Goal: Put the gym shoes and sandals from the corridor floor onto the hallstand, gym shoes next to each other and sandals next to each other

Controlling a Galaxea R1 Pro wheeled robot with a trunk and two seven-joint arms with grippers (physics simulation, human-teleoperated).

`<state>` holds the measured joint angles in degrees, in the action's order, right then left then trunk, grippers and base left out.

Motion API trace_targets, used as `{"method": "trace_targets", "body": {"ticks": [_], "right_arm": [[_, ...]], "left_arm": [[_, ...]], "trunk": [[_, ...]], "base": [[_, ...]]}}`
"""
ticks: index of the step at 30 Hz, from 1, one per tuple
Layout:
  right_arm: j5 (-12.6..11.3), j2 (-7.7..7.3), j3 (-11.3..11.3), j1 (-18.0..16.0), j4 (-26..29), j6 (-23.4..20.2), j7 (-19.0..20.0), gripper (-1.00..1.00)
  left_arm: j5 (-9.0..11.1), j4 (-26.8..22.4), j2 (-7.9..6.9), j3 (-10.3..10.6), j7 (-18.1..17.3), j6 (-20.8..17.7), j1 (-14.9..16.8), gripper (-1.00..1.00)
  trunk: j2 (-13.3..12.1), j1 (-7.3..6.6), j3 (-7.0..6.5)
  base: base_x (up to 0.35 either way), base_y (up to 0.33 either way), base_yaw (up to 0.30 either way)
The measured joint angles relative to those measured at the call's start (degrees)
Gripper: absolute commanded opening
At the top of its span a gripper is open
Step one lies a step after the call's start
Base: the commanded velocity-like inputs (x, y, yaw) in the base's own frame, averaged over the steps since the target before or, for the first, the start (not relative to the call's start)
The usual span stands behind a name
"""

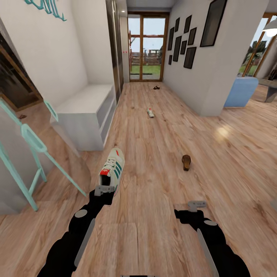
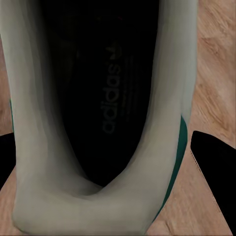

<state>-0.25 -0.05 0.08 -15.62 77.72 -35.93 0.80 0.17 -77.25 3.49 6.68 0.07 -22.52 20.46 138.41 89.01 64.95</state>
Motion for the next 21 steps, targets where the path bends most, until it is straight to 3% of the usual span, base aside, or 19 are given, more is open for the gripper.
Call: {"method": "trace_targets", "body": {"ticks": [21], "right_arm": [[0.0, -0.03, 0.0, 0.0, 0.0, 0.01, 0.0, 1.0]], "left_arm": [[0.0, 0.0, -0.03, 0.0, 0.0, -0.01, 0.0, -1.0]], "trunk": [[0.0, 0.0, -1.94]], "base": [[0.349, -0.028, -0.151]]}}
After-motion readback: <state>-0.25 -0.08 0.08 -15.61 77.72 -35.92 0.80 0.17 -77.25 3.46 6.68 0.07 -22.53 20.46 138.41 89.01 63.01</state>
